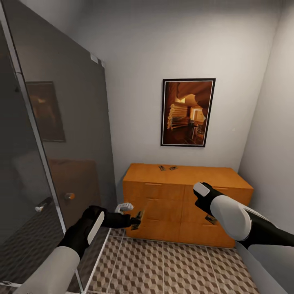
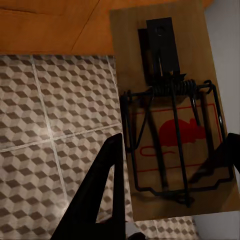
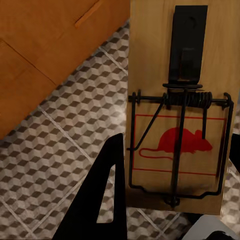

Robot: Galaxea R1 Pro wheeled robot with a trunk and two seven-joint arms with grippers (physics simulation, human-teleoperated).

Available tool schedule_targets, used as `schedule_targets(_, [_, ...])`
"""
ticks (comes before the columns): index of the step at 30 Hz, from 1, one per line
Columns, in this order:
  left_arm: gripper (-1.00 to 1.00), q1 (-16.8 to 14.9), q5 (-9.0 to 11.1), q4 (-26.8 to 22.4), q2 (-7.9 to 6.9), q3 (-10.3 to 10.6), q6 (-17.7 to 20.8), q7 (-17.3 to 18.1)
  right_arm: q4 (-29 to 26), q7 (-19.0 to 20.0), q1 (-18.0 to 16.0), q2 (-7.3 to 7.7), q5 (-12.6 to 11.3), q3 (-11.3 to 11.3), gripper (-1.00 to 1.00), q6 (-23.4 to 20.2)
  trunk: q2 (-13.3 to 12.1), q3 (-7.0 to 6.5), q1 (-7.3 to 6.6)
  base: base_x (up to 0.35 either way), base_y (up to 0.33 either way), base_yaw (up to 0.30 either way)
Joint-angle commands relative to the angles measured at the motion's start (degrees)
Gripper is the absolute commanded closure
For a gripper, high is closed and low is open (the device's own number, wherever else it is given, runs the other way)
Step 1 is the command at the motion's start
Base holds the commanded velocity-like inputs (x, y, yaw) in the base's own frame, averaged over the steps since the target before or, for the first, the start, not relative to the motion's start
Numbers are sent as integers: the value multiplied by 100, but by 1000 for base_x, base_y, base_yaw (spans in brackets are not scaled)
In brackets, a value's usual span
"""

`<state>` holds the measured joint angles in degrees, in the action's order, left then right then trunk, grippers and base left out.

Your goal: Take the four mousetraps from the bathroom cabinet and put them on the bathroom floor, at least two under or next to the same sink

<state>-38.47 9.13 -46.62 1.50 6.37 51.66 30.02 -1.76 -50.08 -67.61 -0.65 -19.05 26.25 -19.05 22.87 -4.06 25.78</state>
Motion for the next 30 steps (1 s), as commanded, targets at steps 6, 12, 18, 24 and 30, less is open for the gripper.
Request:
schedule_targets(6, [100,-3,33,743,-18,-25,-179,-31,185,245,60,71,-14,-49,100,-164,5,-37,1,-49,-15,198])
schedule_targets(12, [100,-3,36,1755,-41,-46,-803,-31,294,404,611,106,546,-58,100,-208,5,-76,1,-5,-2,205])
schedule_targets(18, [100,-3,43,2972,-108,-76,-1603,-97,301,1019,1381,118,1117,-51,100,-208,5,-114,1,-1,0,213])
schedule_targets(24, [100,-1,60,3722,-171,-321,-2124,-551,299,1395,1927,166,1171,-55,100,-181,5,-149,1,0,0,227])
schedule_targets(30, [100,2,66,4331,-263,-479,-2625,-887,299,1847,2301,238,1329,-73,100,-197,5,-183,1,0,0,231])
